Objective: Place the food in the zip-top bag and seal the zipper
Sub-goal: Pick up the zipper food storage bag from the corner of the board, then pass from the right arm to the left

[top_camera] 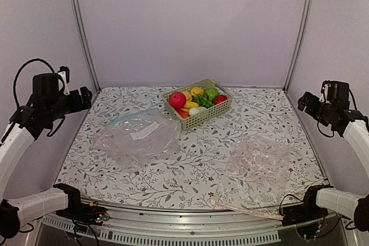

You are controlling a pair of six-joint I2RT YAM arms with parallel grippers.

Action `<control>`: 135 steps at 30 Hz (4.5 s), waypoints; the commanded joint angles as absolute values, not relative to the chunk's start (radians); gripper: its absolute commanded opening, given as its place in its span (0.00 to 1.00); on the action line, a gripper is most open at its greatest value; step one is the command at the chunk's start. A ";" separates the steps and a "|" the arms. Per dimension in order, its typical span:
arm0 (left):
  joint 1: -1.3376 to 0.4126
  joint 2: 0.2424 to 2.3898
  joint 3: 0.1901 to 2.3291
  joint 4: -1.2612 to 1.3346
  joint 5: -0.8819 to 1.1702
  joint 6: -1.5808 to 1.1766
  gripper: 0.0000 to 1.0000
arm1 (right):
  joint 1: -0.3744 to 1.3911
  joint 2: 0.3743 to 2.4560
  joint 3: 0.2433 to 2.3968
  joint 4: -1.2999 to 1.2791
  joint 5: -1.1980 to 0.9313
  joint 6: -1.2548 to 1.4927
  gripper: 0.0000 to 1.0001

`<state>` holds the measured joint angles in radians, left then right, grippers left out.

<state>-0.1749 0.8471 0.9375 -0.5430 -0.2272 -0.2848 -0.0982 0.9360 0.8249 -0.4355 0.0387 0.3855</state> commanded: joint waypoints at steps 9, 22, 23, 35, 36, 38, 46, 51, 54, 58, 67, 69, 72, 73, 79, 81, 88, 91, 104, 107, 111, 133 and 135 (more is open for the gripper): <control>-0.185 0.843 0.900 -0.487 -0.109 -0.249 1.00 | -0.095 0.904 0.873 -0.540 -0.077 0.352 0.99; -0.367 1.122 1.108 -0.470 0.117 -0.159 1.00 | 0.054 1.016 0.986 -0.877 -0.220 0.421 0.91; -0.367 1.132 1.114 -0.459 0.121 -0.157 1.00 | 0.072 1.011 0.965 -0.888 -0.198 0.440 0.90; -0.365 0.969 0.993 -0.395 0.083 -0.096 1.00 | 0.134 0.973 0.697 -0.932 -0.120 0.693 0.76; -0.365 0.960 0.992 -0.393 0.077 -0.096 1.00 | 0.147 0.981 0.685 -0.933 -0.105 0.698 0.75; -0.366 0.953 0.994 -0.394 0.073 -0.093 1.00 | 0.171 0.998 0.668 -0.931 -0.077 0.709 0.73; -0.365 0.954 0.997 -0.406 0.076 -0.096 0.99 | 0.214 1.066 0.610 -0.905 -0.013 0.730 0.70; -0.366 0.964 1.000 -0.412 0.079 -0.096 1.00 | 0.219 1.101 0.572 -0.851 -0.032 0.734 0.68; -0.366 0.970 1.000 -0.416 0.080 -0.091 1.00 | 0.227 1.130 0.563 -0.815 -0.059 0.731 0.67; -0.366 0.978 1.000 -0.415 0.078 -0.087 1.00 | 0.236 1.158 0.566 -0.800 -0.066 0.726 0.63; -0.366 0.991 0.998 -0.421 0.067 -0.068 0.99 | 0.251 1.177 0.554 -0.695 -0.157 0.726 0.19; -0.365 0.991 0.996 -0.420 0.077 -0.065 0.99 | 0.256 1.168 0.561 -0.668 -0.194 0.724 0.06; -0.372 0.988 0.992 -0.411 0.101 -0.082 1.00 | 0.270 1.137 0.594 -0.631 -0.257 0.719 0.00; -0.378 0.985 0.990 -0.404 0.113 -0.098 1.00 | 0.283 1.120 0.613 -0.624 -0.275 0.709 0.00; -0.483 0.962 0.963 -0.324 0.131 -0.209 0.99 | 0.334 1.079 0.798 -0.584 -0.409 0.642 0.00; -0.526 0.951 0.934 -0.274 0.125 -0.257 1.00 | 0.353 1.077 0.859 -0.558 -0.446 0.623 0.00; -0.726 0.995 0.882 -0.101 0.135 -0.335 1.00 | 0.441 1.143 1.057 -0.549 -0.607 0.448 0.00; -0.811 1.065 0.954 -0.140 0.150 -0.259 1.00 | 0.499 1.191 1.135 -0.580 -0.671 0.368 0.00; -0.890 1.263 1.230 -0.377 0.116 -0.111 0.99 | 0.686 1.361 1.392 -0.797 -0.698 0.101 0.00; -0.894 1.289 1.248 -0.388 0.260 -0.120 1.00 | 0.692 1.377 1.407 -0.797 -0.688 0.091 0.00; -0.909 1.329 1.258 -0.411 0.285 -0.114 1.00 | 0.701 1.393 1.424 -0.801 -0.699 0.068 0.00; -0.933 1.374 1.241 -0.282 0.218 -0.164 0.14 | 0.712 1.365 1.381 -0.713 -0.406 0.088 0.20; -0.932 1.350 1.223 -0.282 0.179 -0.177 0.06 | 0.706 1.348 1.350 -0.659 -0.373 0.121 0.29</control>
<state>-0.9207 1.4002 1.2587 -0.3088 0.2256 -0.1490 0.7067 1.3960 1.4017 -0.7650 -0.4675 0.0662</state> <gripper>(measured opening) 0.108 0.223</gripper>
